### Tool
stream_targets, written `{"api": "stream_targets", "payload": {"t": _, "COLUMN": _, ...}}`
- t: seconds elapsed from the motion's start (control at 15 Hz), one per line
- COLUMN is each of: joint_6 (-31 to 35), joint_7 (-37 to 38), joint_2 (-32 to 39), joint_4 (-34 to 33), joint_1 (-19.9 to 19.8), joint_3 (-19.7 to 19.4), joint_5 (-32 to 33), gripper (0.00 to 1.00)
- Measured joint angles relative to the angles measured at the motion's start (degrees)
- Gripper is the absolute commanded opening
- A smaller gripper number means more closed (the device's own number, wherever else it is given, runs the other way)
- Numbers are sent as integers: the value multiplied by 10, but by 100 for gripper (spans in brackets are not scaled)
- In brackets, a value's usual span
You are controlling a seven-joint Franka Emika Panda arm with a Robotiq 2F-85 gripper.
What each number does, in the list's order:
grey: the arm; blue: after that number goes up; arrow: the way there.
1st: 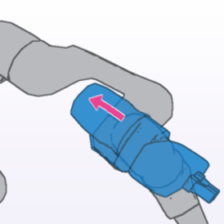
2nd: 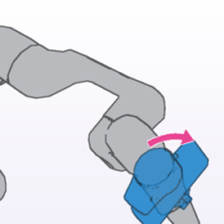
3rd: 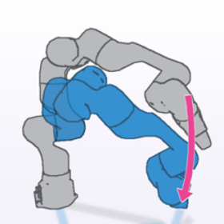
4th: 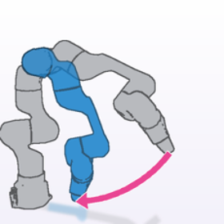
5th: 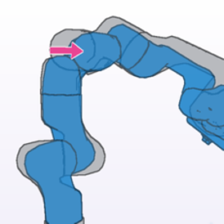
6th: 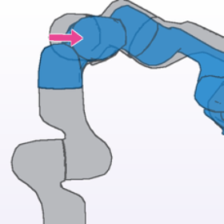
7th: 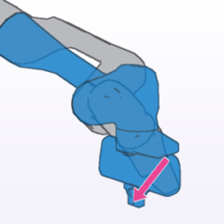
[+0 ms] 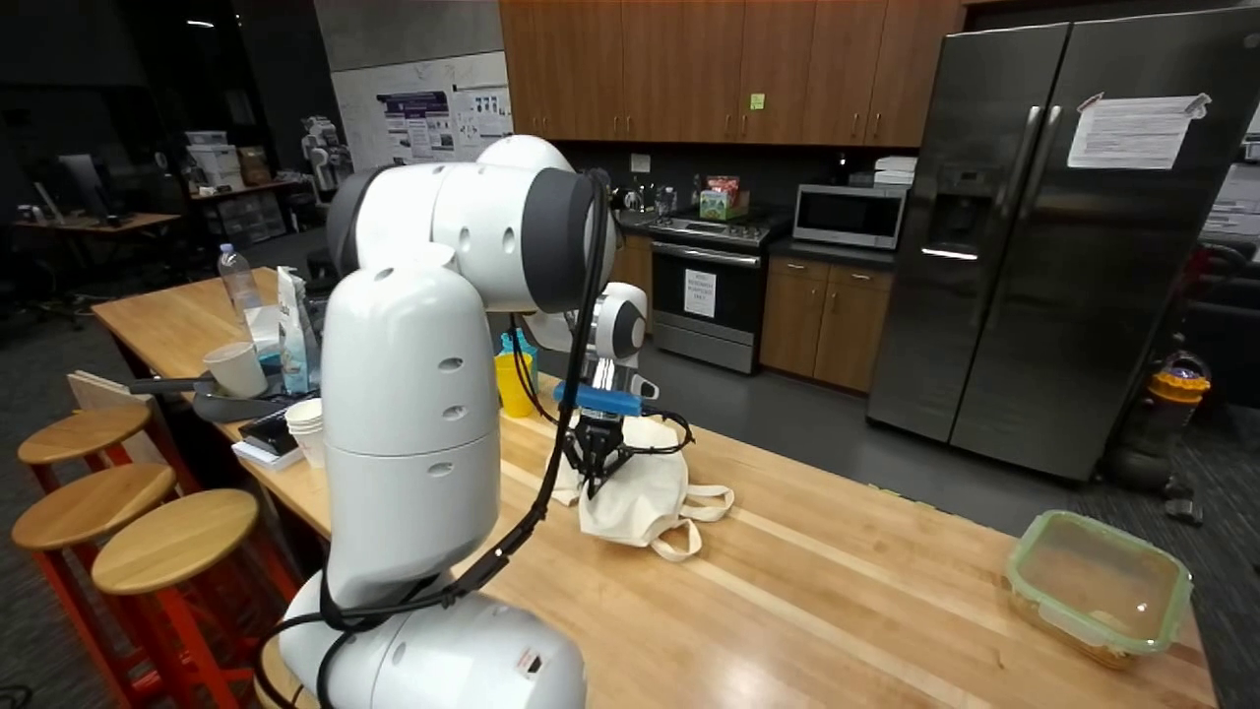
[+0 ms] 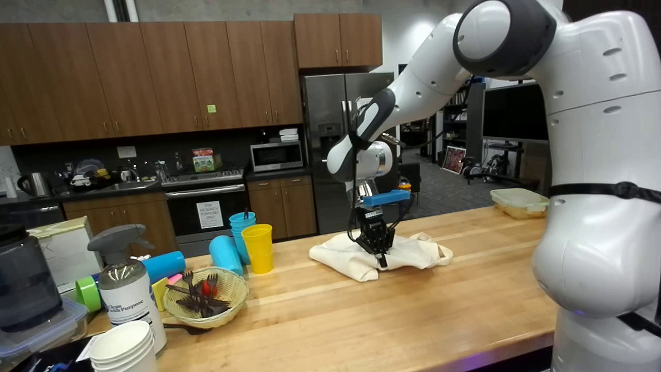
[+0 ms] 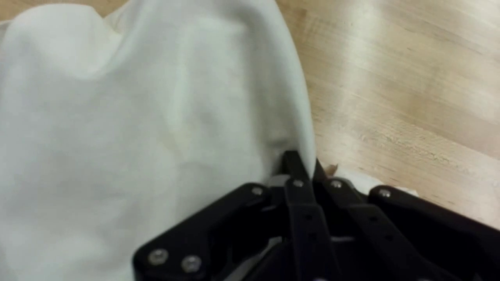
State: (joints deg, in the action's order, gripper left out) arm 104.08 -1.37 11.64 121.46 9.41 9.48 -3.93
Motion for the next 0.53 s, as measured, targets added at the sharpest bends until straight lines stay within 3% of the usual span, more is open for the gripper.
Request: {"api": "stream_targets", "payload": {"t": 0.53, "joint_6": -23, "joint_7": 54, "joint_2": 33, "joint_4": -4, "joint_1": -8, "joint_3": -18, "joint_5": -44, "gripper": 1}}
